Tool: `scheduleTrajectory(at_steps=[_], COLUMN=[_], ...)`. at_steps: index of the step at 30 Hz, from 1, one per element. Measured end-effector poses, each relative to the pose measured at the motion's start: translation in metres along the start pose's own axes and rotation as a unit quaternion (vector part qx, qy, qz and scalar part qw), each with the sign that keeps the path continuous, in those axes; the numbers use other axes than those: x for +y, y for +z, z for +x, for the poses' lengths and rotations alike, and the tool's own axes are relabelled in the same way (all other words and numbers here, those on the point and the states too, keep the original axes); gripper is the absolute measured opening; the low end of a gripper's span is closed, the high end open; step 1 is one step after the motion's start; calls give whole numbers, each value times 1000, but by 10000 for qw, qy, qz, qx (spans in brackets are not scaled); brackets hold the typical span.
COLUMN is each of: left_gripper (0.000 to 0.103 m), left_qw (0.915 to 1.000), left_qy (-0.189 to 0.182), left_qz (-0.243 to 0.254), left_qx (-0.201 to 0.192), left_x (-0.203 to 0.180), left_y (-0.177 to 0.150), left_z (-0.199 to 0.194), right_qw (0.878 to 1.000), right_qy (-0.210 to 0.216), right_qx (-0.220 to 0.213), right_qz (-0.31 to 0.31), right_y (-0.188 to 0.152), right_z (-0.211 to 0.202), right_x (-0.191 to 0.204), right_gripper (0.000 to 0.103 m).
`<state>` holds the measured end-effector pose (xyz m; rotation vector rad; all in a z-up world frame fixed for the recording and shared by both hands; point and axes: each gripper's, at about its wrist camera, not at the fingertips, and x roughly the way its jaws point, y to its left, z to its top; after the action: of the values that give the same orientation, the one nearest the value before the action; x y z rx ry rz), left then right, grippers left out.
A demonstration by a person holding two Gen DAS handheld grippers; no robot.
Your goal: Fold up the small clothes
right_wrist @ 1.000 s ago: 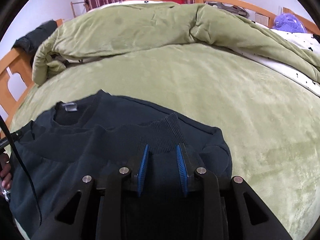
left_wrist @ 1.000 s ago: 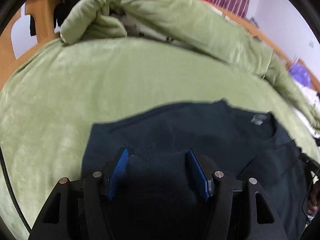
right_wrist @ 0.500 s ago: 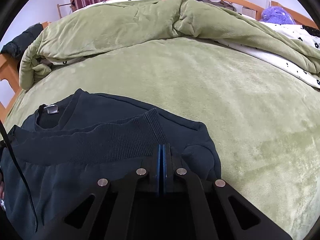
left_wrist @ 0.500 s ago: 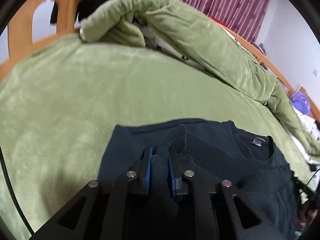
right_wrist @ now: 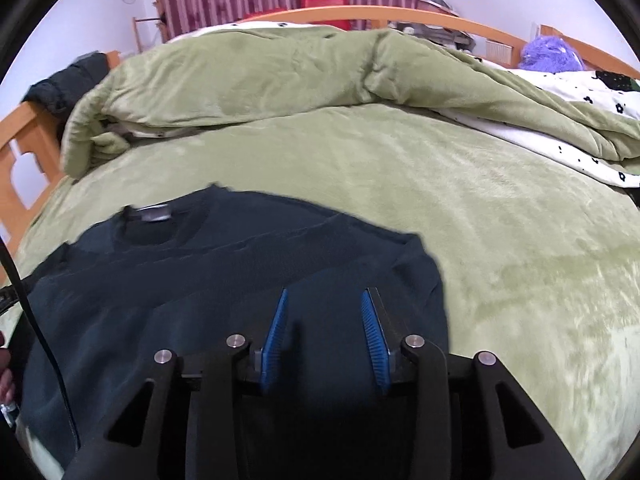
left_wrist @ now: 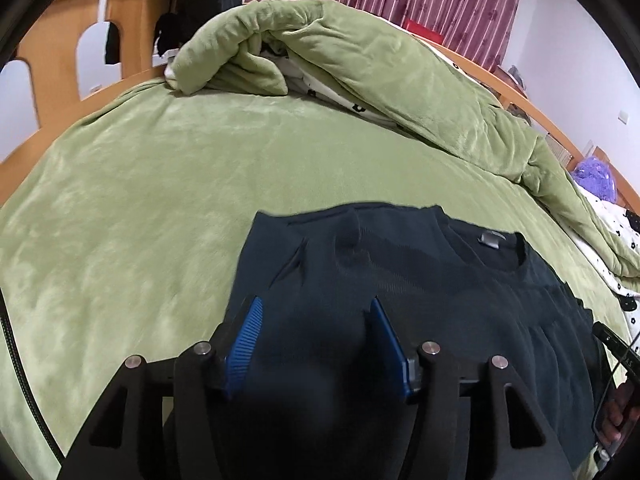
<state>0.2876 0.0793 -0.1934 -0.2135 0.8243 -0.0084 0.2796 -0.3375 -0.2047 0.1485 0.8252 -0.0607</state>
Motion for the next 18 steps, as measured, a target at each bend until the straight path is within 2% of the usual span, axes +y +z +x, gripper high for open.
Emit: scheduleTrajectory(at_steps=[9,13,18], left_gripper=[56,56,65], left_qw=[9998,9997,9997], left_qy=[168,196,31], left_qz=[-17,-106,-215], left_qx=[41,119,146], left_x=[16,27,39], left_y=[-51,-74,-99], left_z=[-53,-66,-83], right_qw=[9987,9978,9974], right_qy=[417,572,541], right_qx=[-11,59,117], right_qz=[-281,-324,-456], right_y=[-40,-58,-77], right_z=[-44,-46,-36], right_x=[64,86,111], right_gripper=[39,39,39])
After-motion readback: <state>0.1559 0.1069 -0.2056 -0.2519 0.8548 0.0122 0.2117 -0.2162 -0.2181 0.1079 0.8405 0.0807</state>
